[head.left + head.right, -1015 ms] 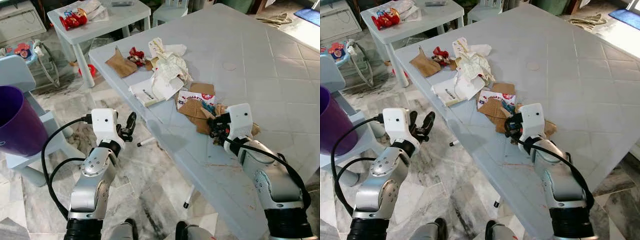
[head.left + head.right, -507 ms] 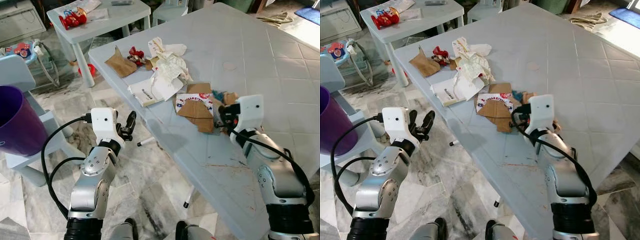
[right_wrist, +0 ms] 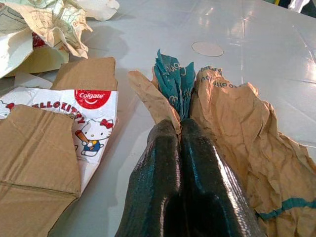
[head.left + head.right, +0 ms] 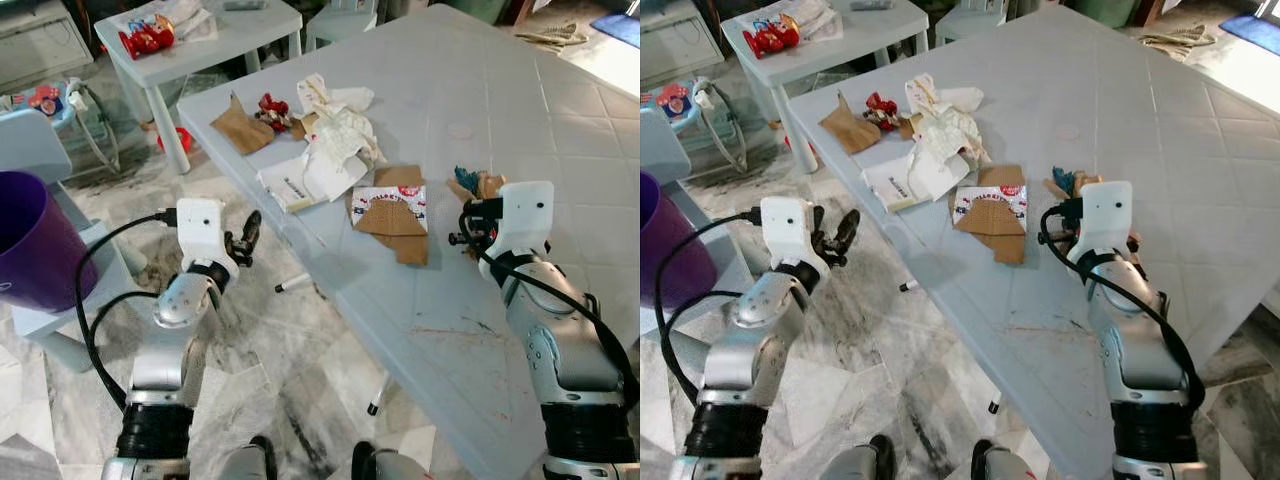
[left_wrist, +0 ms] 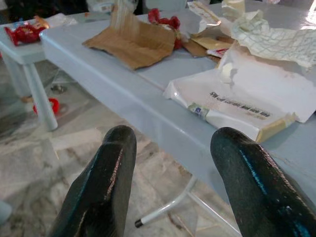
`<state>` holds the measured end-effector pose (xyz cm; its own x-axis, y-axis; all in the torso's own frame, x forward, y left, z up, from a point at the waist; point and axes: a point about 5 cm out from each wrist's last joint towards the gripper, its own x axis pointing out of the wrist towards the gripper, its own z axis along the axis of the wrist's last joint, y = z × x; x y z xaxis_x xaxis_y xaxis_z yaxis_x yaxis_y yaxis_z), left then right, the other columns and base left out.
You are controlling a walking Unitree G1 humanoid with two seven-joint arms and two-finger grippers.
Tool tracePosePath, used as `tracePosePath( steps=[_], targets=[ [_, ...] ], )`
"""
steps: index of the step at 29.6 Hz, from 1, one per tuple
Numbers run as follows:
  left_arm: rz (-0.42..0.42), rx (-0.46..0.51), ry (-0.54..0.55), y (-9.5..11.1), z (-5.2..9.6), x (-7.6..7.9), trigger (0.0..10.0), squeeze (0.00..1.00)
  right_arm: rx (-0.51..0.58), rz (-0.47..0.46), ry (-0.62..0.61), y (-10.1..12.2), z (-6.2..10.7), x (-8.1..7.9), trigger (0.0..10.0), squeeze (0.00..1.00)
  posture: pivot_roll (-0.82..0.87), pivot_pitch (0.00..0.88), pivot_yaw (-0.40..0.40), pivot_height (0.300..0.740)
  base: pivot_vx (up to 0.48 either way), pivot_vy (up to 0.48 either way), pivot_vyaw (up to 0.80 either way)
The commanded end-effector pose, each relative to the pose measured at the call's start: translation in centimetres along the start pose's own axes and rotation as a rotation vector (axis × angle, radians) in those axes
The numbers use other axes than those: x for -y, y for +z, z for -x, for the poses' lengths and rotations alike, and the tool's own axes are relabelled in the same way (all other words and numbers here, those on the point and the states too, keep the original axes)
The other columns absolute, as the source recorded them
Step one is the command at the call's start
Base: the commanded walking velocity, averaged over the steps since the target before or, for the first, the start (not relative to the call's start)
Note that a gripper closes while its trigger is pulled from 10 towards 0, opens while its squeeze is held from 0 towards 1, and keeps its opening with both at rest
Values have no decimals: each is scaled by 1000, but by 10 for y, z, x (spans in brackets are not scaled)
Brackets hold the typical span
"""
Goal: Picking trash to rubbish bin
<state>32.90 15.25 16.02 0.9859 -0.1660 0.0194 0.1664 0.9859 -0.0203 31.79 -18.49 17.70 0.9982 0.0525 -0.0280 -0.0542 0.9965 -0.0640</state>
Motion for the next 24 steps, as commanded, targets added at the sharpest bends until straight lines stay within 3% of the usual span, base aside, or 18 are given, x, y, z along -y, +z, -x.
tracePosePath(
  steps=[1,5,9,10,14,24],
  targets=[
    [-16,11,-26,1,-4,2,10000,0,32,5,-25,4,5,4,0,0,-6,226,-18,740,0,0,0],
    [-31,28,-70,3,-15,9,10000,0,50,18,-49,7,13,8,0,0,-31,236,-6,740,0,0,0],
    [-9,37,-92,5,-21,15,10000,0,62,19,-60,8,16,10,0,0,-40,240,-2,740,0,0,0],
    [31,29,-96,5,-27,20,10000,0,67,15,-54,9,19,9,0,0,-48,250,-2,740,0,0,0],
    [27,23,-115,6,-38,29,10000,0,57,13,-36,8,25,6,0,0,-65,263,-1,740,0,0,0],
    [84,-1,-89,-1,-48,25,10000,0,50,19,-40,8,36,7,0,0,-95,278,-8,740,0,0,0]
  ],
)
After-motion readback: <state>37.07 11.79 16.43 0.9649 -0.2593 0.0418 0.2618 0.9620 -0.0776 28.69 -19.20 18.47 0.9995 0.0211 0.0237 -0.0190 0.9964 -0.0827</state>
